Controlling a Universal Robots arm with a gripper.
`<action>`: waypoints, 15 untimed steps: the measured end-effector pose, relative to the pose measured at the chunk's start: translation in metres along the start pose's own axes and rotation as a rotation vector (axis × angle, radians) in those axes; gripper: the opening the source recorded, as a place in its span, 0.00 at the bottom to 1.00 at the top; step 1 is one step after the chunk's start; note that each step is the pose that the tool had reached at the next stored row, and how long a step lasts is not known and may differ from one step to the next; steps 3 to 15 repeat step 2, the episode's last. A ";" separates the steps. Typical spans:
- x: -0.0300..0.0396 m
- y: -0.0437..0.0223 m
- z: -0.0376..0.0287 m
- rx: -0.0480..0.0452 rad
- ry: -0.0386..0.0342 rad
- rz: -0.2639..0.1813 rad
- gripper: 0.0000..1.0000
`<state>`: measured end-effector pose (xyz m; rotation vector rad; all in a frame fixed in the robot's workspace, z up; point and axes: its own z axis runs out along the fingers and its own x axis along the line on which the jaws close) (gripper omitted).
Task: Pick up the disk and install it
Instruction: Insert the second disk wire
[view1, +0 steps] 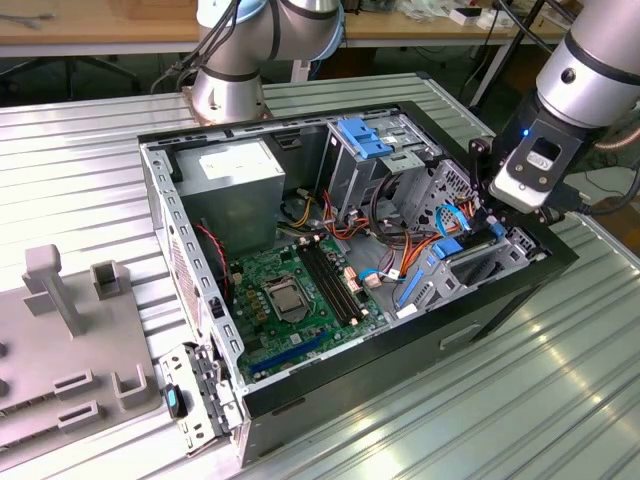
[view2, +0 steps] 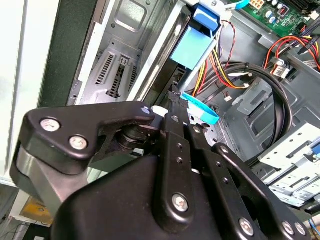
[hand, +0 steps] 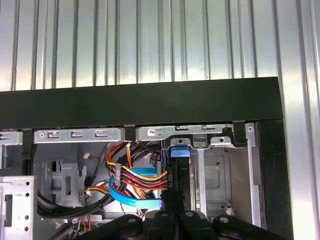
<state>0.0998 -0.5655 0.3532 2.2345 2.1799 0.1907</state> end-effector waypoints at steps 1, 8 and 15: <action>0.0000 0.0000 0.0000 0.0000 0.0000 0.000 0.11; 0.0000 0.0000 0.0000 0.0000 0.0000 0.000 0.11; 0.0000 0.0000 0.0000 0.0000 0.0000 0.000 0.11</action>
